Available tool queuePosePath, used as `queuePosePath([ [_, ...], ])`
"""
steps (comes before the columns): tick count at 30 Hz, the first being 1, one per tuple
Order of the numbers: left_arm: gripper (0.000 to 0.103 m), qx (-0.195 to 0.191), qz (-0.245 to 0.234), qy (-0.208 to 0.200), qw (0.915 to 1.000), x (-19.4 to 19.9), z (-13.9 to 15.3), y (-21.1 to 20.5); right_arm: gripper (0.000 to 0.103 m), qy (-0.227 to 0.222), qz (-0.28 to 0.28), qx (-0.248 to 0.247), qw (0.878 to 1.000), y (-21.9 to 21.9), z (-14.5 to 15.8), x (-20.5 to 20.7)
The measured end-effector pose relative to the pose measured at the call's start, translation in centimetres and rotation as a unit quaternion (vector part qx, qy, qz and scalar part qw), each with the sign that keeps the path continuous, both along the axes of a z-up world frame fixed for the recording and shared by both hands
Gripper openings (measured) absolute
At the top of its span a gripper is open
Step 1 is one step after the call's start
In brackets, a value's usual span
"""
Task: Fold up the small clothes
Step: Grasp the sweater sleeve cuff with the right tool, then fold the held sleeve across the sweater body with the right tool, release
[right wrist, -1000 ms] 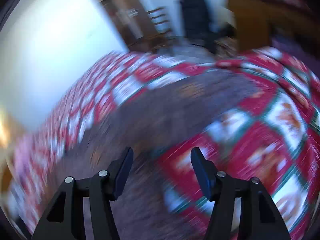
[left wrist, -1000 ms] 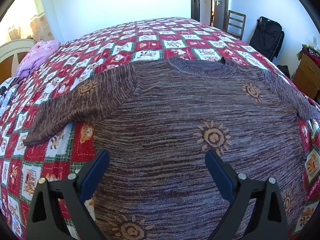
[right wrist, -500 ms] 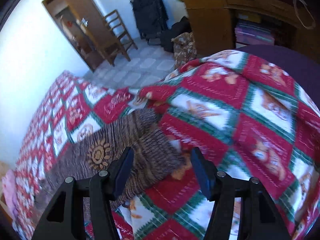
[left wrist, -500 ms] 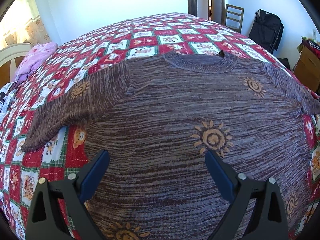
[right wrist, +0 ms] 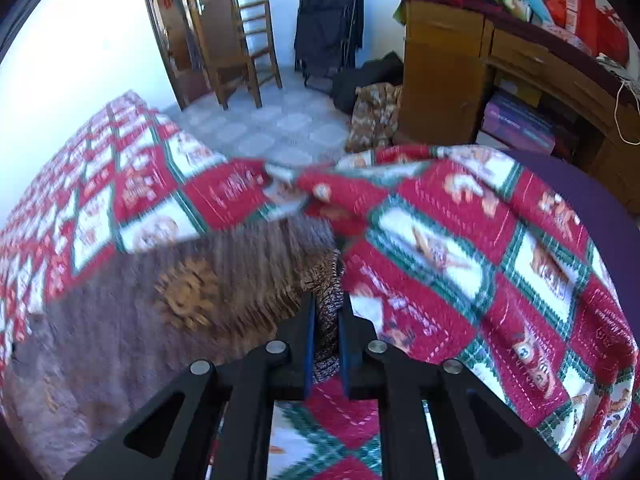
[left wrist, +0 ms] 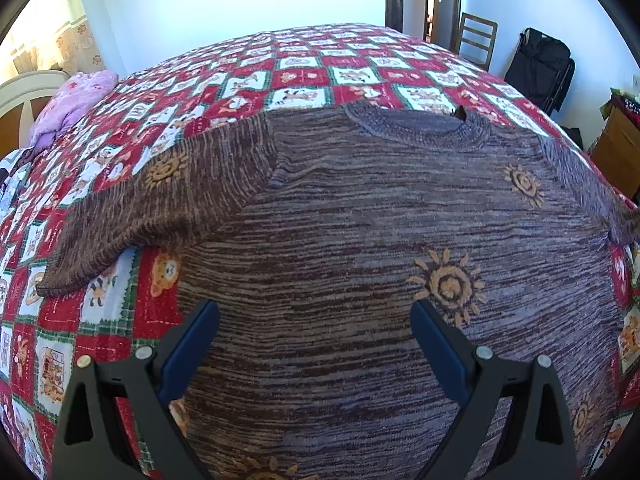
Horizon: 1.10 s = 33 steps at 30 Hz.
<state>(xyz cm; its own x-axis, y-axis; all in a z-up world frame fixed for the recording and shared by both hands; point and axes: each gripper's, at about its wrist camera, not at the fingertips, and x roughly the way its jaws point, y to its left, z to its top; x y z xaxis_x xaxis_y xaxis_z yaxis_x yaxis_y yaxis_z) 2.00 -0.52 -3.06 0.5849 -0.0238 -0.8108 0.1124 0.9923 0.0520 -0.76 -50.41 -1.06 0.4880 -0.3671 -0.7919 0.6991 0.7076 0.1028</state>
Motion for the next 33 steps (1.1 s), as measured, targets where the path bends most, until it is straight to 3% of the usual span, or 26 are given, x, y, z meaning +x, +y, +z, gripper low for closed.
queuePosePath([
  [6,0.098,-0.015,0.015,-0.010,0.9997,0.0,0.8,1.3,0.009,-0.049,0.102,-0.020,0.993,8.3,5.9,3.9],
  [11,0.098,-0.019,0.030,-0.019,0.9992,-0.1,1.3,2.7,0.009,-0.097,0.225,0.000,0.970,19.5,7.7,7.1],
  [15,0.098,-0.020,0.044,-0.026,0.9985,-0.4,1.7,4.2,0.009,-0.095,0.313,0.005,0.945,29.5,4.7,9.2],
  [18,0.098,-0.015,0.056,-0.029,0.9979,-0.5,1.7,5.5,0.009,-0.065,0.343,0.004,0.937,34.3,0.5,10.1],
  [22,0.099,-0.015,0.074,-0.024,0.9969,-0.3,1.2,6.9,0.011,-0.052,0.356,-0.043,0.932,37.6,-3.3,10.3],
  [24,0.098,-0.019,0.081,-0.017,0.9964,-0.1,0.9,7.4,0.019,-0.055,0.373,-0.036,0.926,37.9,-4.6,10.1],
  [26,0.099,-0.025,0.083,-0.014,0.9961,0.1,0.7,7.5,0.061,-0.092,0.394,0.017,0.914,37.3,-4.5,9.4],
  [27,0.099,-0.025,0.082,-0.014,0.9962,0.0,0.6,7.4,0.070,-0.105,0.406,0.047,0.907,37.1,-4.2,9.3],
  [28,0.099,-0.023,0.080,-0.014,0.9964,0.0,0.6,7.3,0.076,-0.118,0.416,0.074,0.899,36.8,-3.8,8.9],
  [31,0.098,-0.013,0.072,-0.018,0.9972,-0.1,0.5,6.9,0.076,-0.158,0.431,0.140,0.877,36.1,-2.6,7.8],
  [32,0.099,-0.009,0.072,-0.018,0.9972,0.0,0.4,6.9,0.076,-0.177,0.417,0.150,0.879,35.0,-2.1,7.1],
  [33,0.099,-0.009,0.073,-0.017,0.9971,0.0,0.3,7.0,0.075,-0.180,0.396,0.142,0.889,34.2,-1.8,6.4],
])
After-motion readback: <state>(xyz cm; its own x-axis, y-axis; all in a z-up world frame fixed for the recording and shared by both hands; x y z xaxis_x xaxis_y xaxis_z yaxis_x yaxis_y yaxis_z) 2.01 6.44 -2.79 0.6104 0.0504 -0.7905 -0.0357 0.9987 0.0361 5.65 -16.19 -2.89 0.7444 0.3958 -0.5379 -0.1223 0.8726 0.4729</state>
